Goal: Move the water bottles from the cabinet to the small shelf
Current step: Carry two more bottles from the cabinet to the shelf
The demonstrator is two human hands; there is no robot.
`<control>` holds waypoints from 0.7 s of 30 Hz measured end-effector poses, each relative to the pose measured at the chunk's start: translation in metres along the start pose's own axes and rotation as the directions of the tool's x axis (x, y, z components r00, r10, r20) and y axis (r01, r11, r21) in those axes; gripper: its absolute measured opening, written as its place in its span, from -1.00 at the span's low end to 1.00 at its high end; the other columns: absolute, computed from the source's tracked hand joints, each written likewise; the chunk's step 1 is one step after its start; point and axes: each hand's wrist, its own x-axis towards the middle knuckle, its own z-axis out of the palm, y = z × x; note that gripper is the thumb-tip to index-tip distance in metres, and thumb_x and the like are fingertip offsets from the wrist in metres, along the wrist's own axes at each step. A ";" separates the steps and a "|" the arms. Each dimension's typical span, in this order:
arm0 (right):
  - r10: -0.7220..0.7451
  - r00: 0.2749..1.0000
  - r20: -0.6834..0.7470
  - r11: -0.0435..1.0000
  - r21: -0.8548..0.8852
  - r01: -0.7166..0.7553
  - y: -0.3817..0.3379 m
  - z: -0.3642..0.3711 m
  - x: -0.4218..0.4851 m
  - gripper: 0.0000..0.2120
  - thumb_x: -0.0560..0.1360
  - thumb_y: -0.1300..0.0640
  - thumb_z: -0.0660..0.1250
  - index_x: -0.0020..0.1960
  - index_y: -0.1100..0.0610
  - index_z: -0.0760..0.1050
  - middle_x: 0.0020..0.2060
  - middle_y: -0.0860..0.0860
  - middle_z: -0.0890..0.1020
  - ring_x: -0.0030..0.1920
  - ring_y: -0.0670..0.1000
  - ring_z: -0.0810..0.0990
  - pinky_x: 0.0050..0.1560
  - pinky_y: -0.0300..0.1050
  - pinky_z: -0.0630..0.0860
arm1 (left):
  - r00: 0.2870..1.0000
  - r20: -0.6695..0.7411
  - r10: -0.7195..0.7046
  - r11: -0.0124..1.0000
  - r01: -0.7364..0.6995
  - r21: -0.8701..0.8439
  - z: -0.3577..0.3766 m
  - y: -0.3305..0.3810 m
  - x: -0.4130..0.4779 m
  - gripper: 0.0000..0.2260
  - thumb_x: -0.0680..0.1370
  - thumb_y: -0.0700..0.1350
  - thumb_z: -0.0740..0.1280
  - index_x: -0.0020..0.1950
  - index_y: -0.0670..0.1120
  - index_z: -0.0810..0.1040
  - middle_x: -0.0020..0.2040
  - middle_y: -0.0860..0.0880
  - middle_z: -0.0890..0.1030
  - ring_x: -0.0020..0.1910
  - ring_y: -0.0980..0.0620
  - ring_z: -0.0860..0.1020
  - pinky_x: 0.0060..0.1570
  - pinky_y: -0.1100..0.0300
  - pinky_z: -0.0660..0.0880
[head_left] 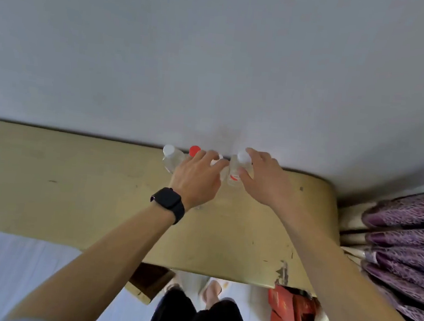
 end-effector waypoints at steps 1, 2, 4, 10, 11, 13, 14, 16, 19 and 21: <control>-0.009 0.998 -0.062 1.000 0.000 0.009 -0.002 0.001 0.012 -0.49 0.59 -0.15 0.17 0.49 0.00 0.26 0.36 0.10 0.40 0.30 0.17 0.40 0.20 0.11 0.47 | 1.000 0.005 -0.006 0.999 0.006 0.036 -0.001 -0.003 0.013 -0.67 0.55 -0.08 0.25 0.33 0.04 0.47 0.27 -0.04 0.50 0.18 -0.09 0.48 0.06 0.03 0.43; -0.019 0.994 -0.111 1.000 -0.020 0.017 -0.003 0.004 0.022 -0.52 0.59 -0.14 0.18 0.45 0.00 0.31 0.31 0.10 0.41 0.27 0.16 0.40 0.16 0.09 0.49 | 0.999 0.033 -0.020 0.997 0.017 0.073 -0.001 -0.006 0.024 -0.66 0.57 -0.04 0.24 0.35 0.04 0.43 0.28 -0.04 0.48 0.20 -0.09 0.46 0.08 0.04 0.41; 0.008 0.993 -0.114 0.999 -0.046 -0.013 -0.003 0.011 0.036 -0.61 0.59 -0.16 0.15 0.34 -0.02 0.40 0.16 0.08 0.46 0.17 0.15 0.44 0.06 0.06 0.53 | 0.990 0.132 -0.058 0.987 0.037 0.156 0.005 -0.012 0.044 -0.64 0.58 0.07 0.20 0.37 0.02 0.38 0.27 -0.06 0.46 0.23 -0.08 0.41 0.08 0.04 0.37; 0.060 0.998 -0.008 0.995 -0.084 -0.061 0.015 0.025 0.023 -0.63 0.58 -0.26 0.11 0.18 0.00 0.25 -0.09 -0.01 0.54 -0.10 0.13 0.59 -0.22 -0.02 0.50 | 0.976 0.215 0.040 0.923 -0.118 0.365 0.026 -0.004 0.058 -0.69 0.61 0.10 0.18 0.23 -0.08 0.44 0.13 -0.03 0.59 0.21 -0.07 0.42 0.12 0.03 0.32; 0.088 0.996 -0.008 0.993 -0.074 -0.088 0.020 0.024 0.015 -0.63 0.58 -0.25 0.12 0.17 0.01 0.24 -0.08 -0.04 0.54 -0.09 0.11 0.59 -0.27 -0.06 0.43 | 0.970 0.222 0.102 0.905 -0.183 0.383 0.026 -0.002 0.059 -0.68 0.62 0.12 0.18 0.23 -0.08 0.44 0.13 -0.01 0.59 0.20 -0.07 0.42 0.11 0.04 0.31; 0.170 0.985 -0.004 0.984 -0.058 -0.170 0.031 0.019 -0.010 -0.64 0.58 -0.22 0.13 0.17 0.03 0.26 -0.05 -0.05 0.58 -0.05 0.11 0.60 -0.30 -0.07 0.33 | 0.940 0.262 0.218 0.862 -0.312 0.401 0.025 0.004 0.058 -0.66 0.62 0.15 0.17 0.22 -0.07 0.45 0.12 0.01 0.59 0.19 -0.06 0.42 0.10 0.06 0.29; 0.202 0.979 0.003 0.978 -0.056 -0.202 0.037 0.019 -0.026 -0.65 0.59 -0.21 0.14 0.16 0.05 0.28 -0.03 -0.02 0.60 -0.04 0.13 0.61 -0.29 -0.06 0.34 | 0.929 0.275 0.249 0.851 -0.345 0.396 0.024 0.007 0.056 -0.67 0.62 0.15 0.17 0.21 -0.07 0.46 0.11 0.01 0.59 0.19 -0.05 0.42 0.10 0.06 0.28; 0.234 0.972 0.000 0.971 -0.039 -0.234 0.046 0.020 -0.058 -0.68 0.60 -0.20 0.16 0.12 0.05 0.30 -0.03 0.03 0.64 -0.08 0.14 0.62 -0.27 -0.04 0.45 | 0.924 0.284 0.257 0.866 -0.350 0.357 0.023 0.014 0.049 -0.67 0.62 0.15 0.18 0.22 -0.05 0.47 0.13 0.01 0.59 0.21 -0.05 0.41 0.13 0.05 0.27; 0.270 0.962 -0.037 0.963 0.005 -0.270 0.055 0.023 -0.095 -0.72 0.60 -0.20 0.15 0.08 0.01 0.29 -0.10 -0.01 0.63 -0.23 0.05 0.58 -0.34 -0.08 0.50 | 0.923 0.282 0.263 0.893 -0.344 0.290 0.023 0.027 0.030 -0.65 0.62 0.16 0.16 0.25 -0.05 0.44 0.13 0.00 0.59 0.18 -0.06 0.45 0.17 0.05 0.27; 0.294 0.955 -0.044 0.955 -0.015 -0.295 0.059 0.024 -0.112 -0.71 0.59 -0.22 0.13 0.06 -0.01 0.28 -0.15 -0.02 0.61 -0.25 0.03 0.55 -0.36 -0.10 0.50 | 0.923 0.282 0.262 0.908 -0.335 0.251 0.024 0.035 0.016 -0.64 0.61 0.18 0.15 0.22 -0.06 0.44 0.06 -0.01 0.61 0.10 -0.06 0.49 0.12 0.07 0.28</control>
